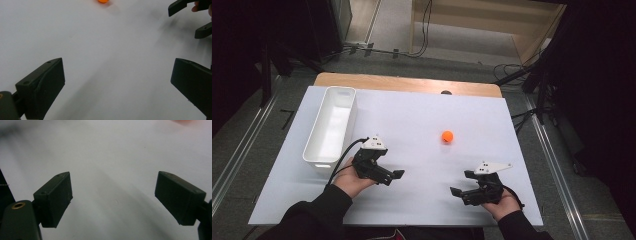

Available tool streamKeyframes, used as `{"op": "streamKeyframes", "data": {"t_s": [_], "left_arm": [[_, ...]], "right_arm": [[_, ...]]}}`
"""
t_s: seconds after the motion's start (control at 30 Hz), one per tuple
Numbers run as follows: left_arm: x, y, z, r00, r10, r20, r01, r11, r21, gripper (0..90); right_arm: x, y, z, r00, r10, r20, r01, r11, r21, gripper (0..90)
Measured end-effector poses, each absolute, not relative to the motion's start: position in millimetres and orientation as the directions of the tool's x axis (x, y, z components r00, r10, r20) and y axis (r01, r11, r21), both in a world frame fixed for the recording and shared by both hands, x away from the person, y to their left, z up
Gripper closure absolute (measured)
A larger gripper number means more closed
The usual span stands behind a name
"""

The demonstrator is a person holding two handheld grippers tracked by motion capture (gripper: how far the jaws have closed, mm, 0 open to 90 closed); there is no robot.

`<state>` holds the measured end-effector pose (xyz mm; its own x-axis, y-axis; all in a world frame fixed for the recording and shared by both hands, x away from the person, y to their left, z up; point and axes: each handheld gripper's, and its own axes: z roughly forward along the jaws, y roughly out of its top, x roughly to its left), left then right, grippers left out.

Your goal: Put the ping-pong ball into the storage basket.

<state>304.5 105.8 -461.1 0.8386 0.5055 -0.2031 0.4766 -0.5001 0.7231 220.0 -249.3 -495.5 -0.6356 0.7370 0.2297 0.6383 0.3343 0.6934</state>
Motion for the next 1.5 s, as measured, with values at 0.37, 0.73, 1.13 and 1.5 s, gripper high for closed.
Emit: {"op": "streamKeyframes", "data": {"t_s": [0.37,0.73,1.13,1.5], "left_arm": [[314.0,92.9,-462.1,0.845,0.494,-0.206,0.471,-0.506,0.722,0.0],[323.7,78.4,-460.4,0.857,0.476,-0.195,0.452,-0.515,0.728,0.0],[335.9,65.0,-458.6,0.861,0.464,-0.208,0.453,-0.516,0.727,1.9],[343.7,47.7,-454.8,0.875,0.442,-0.199,0.434,-0.532,0.727,2.0]], "right_arm": [[219.2,-253.3,-495.3,-0.633,0.74,0.228,0.641,0.335,0.691,13.2],[219.4,-253.9,-495.7,-0.633,0.739,0.23,0.641,0.335,0.69,13.1],[219.4,-253.0,-495.7,-0.634,0.737,0.237,0.645,0.334,0.687,13.2],[219.1,-253.1,-495.8,-0.637,0.734,0.236,0.643,0.336,0.688,13.2]]}}
